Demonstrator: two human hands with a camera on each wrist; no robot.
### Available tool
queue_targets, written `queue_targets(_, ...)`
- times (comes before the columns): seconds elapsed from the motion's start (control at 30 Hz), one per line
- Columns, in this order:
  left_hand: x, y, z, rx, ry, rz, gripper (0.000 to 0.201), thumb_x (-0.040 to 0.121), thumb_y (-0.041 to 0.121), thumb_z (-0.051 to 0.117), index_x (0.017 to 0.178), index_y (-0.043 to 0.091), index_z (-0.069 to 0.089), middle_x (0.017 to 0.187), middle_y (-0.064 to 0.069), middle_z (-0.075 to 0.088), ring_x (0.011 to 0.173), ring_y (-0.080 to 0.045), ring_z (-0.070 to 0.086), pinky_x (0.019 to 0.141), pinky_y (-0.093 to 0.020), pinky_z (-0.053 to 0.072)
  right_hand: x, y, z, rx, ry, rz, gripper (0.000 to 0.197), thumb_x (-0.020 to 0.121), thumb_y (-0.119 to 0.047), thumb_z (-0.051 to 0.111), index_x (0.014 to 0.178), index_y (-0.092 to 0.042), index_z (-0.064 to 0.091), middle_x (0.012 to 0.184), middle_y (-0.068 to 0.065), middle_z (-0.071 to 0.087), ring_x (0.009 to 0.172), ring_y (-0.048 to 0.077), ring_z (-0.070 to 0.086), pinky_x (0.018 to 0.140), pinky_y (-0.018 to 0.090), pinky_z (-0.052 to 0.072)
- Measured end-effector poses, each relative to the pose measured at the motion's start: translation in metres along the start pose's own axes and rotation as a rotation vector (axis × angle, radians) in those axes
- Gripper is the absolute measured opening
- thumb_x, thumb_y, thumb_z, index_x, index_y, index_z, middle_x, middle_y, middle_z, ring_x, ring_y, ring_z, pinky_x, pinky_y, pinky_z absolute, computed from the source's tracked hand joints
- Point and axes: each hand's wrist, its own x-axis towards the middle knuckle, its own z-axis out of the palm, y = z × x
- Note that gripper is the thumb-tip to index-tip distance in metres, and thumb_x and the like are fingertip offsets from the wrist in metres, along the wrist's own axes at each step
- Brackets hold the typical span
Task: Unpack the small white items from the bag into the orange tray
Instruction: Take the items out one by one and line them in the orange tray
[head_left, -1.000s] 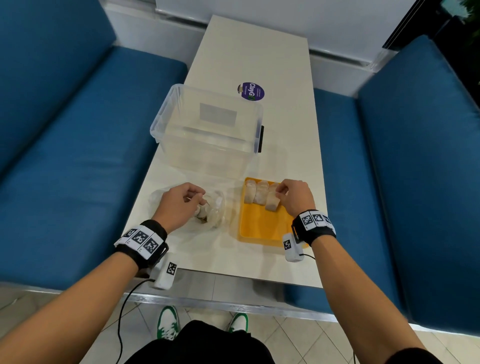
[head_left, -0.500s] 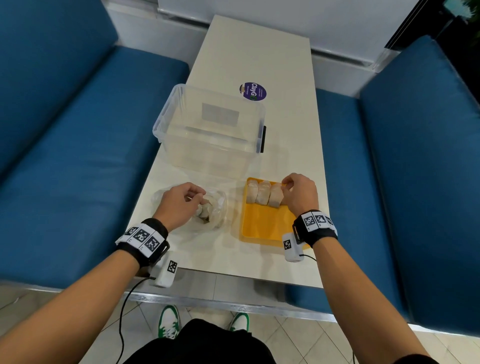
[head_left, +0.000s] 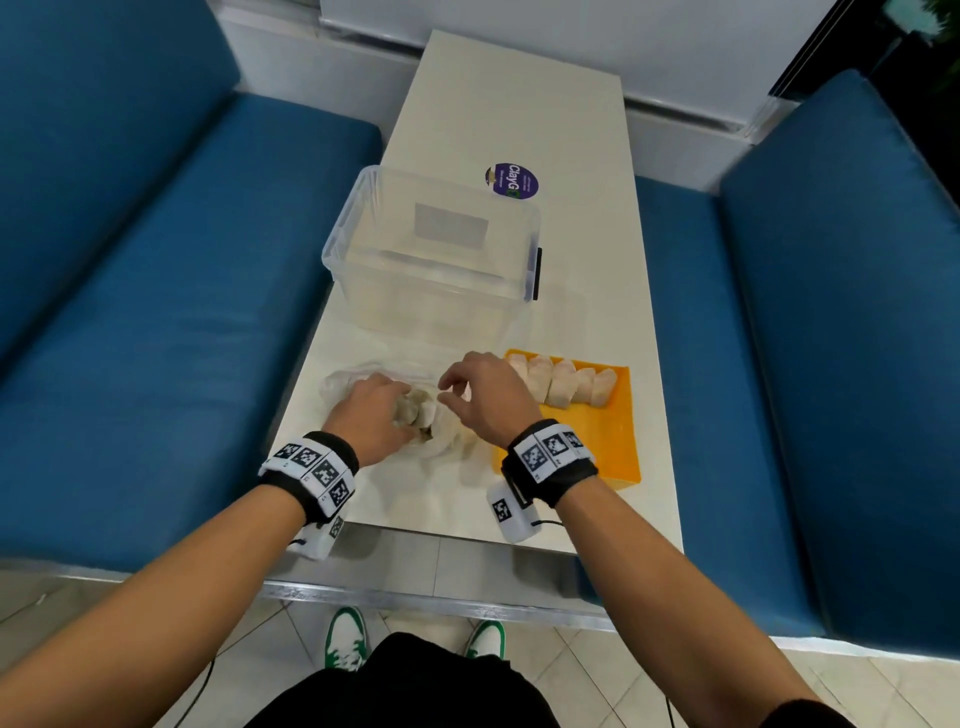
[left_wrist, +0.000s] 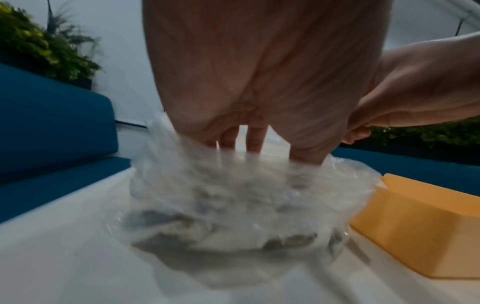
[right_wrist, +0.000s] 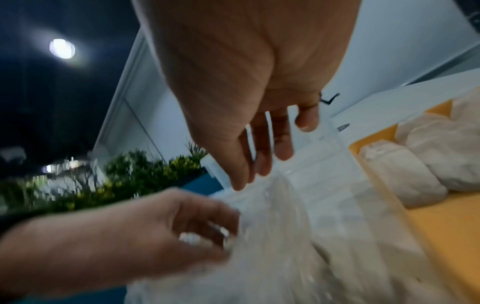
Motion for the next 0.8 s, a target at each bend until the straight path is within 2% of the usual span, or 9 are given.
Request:
queue_targets(0.07,0.003,0.004,0.007,0.003,0.015,-0.014,0.067,0.086,0.049,0.072,0.145,0.024,0.053,0.143,-0.007,0.05,0.134,-0.032,0.045,0.109,-0.046,0.043,-0.002,-0.003,0.014,-0.108,-0.055,0.09,0.028,0.09,-0.039,0.072,0.108,-0.018,0.075,0.104,0.007,0.061,0.099,0.027,0.058,0.083,0.045,0.051)
queue_targets(0.13,0.006,0.009,0.011,0.08,0.029,0.009,0.06,0.09,0.047,0.066,0.144,0.026,0.054,0.138,-0.011,0.055,0.13,-0.034,0.047,0.106,-0.045,0.043,-0.005,-0.004,0.025,-0.149,-0.069,0.147,0.034,0.09,-0.042,0.071,0.114,-0.018,0.074,0.113,0.009,0.054,0.106,0.029,0.055,0.086,0.044,0.052)
queue_targets(0.23,0.006,0.011,0.016,0.142,0.063,0.027,0.049,0.091,0.042,0.064,0.139,0.031,0.059,0.127,-0.01,0.062,0.122,-0.033,0.052,0.096,-0.042,0.046,-0.01,-0.005,0.032,-0.145,-0.065,0.177,0.035,0.09,-0.042,0.071,0.117,-0.019,0.074,0.116,0.009,0.048,0.109,0.03,0.052,0.088,0.042,0.052)
queue_targets(0.4,0.006,0.006,0.02,0.02,0.104,0.06,0.028,0.087,0.024,0.072,0.115,0.022,0.077,0.107,-0.011,0.066,0.105,-0.032,0.061,0.087,-0.041,0.053,-0.01,-0.008,0.036,-0.157,-0.101,0.215,0.034,0.088,-0.042,0.071,0.116,-0.025,0.074,0.119,0.008,0.043,0.109,0.03,0.05,0.091,0.042,0.053)
queue_targets(0.47,0.004,0.006,0.017,-0.049,0.116,0.069,0.015,0.087,0.014,0.072,0.099,0.018,0.08,0.097,-0.007,0.065,0.092,-0.027,0.062,0.086,-0.038,0.053,-0.009,-0.007,0.037,-0.143,-0.09,0.221,0.033,0.087,-0.042,0.073,0.115,-0.026,0.074,0.117,0.007,0.043,0.108,0.029,0.05,0.089,0.042,0.054)
queue_targets(0.53,0.003,0.005,0.013,-0.118,0.134,0.054,0.011,0.089,0.009,0.07,0.089,0.016,0.079,0.091,-0.003,0.064,0.085,-0.023,0.061,0.082,-0.035,0.052,-0.01,-0.006,0.037,-0.11,-0.077,0.21,0.031,0.087,-0.04,0.072,0.114,-0.026,0.075,0.115,0.007,0.043,0.105,0.029,0.052,0.087,0.043,0.054)
queue_targets(0.6,0.003,0.003,0.008,-0.188,0.149,0.027,0.013,0.09,0.006,0.069,0.088,0.016,0.079,0.087,-0.001,0.068,0.085,-0.022,0.064,0.076,-0.028,0.048,-0.01,-0.003,0.035,-0.059,-0.048,0.195,0.026,0.088,-0.038,0.071,0.11,-0.025,0.076,0.111,0.005,0.044,0.1,0.027,0.055,0.084,0.042,0.055)
queue_targets(0.73,0.0,0.004,-0.009,-0.417,0.202,-0.031,0.022,0.09,0.009,0.071,0.106,0.02,0.081,0.093,0.003,0.073,0.093,-0.017,0.065,0.086,-0.02,0.046,-0.011,-0.001,0.029,0.09,0.025,0.196,0.023,0.089,-0.032,0.071,0.109,-0.022,0.076,0.104,0.002,0.044,0.096,0.022,0.055,0.085,0.037,0.052)
queue_targets(0.8,-0.001,0.005,-0.017,-0.512,0.226,-0.056,0.02,0.089,0.014,0.075,0.105,0.025,0.081,0.092,0.007,0.074,0.09,-0.01,0.066,0.081,-0.012,0.046,-0.012,-0.002,0.026,0.164,0.063,0.188,0.023,0.09,-0.025,0.07,0.112,-0.019,0.074,0.102,0.0,0.045,0.092,0.018,0.054,0.084,0.03,0.047)
